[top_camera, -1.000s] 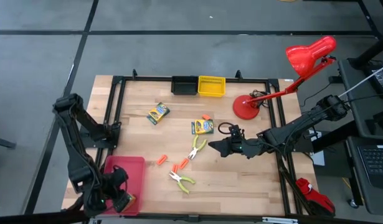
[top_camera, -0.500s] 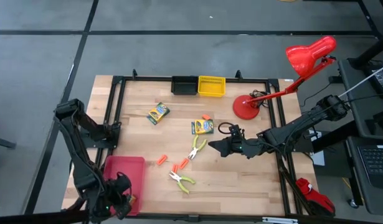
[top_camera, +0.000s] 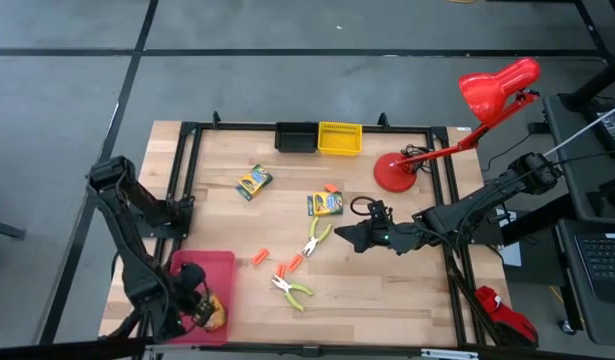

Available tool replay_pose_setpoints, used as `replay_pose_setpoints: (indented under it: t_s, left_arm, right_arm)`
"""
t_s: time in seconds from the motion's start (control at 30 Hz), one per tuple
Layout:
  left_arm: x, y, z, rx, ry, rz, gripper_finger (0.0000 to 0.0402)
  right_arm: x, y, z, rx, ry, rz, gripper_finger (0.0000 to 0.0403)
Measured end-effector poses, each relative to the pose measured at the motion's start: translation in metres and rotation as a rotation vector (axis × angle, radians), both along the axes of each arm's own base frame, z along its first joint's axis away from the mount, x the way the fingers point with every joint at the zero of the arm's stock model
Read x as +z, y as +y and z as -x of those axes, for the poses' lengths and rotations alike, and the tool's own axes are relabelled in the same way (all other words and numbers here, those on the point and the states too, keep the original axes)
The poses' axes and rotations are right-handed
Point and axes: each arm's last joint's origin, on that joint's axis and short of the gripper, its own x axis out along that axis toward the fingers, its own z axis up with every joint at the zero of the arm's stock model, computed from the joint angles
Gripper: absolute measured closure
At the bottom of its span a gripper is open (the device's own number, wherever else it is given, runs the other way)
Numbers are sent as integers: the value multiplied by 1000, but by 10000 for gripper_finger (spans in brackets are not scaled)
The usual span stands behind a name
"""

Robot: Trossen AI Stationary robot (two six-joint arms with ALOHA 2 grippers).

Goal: Pick & Place School Supplies
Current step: Put the crayon box into the red bin

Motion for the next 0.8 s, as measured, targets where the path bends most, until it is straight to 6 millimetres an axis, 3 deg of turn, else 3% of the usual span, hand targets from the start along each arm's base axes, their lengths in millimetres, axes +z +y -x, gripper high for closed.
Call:
replay_pose_setpoints:
  t_s: [0.4, 0.53, 0.67, 0.8]
  left_arm:
    - [23, 22, 8, 1, -165, -86, 394]
    - [37, 35, 1, 2, -358, -159, 388]
    - [62, 60, -3, -66, -579, -307, 378]
    - [79, 104, -13, -182, -485, -363, 371]
  right_arm:
    - [0, -1, 0, -18, -5, 18, 287]
    - [4, -1, -1, -25, -33, 83, 287]
    - [16, -2, -5, -45, -128, 181, 287]
    - [25, -8, -9, -56, -189, 238, 287]
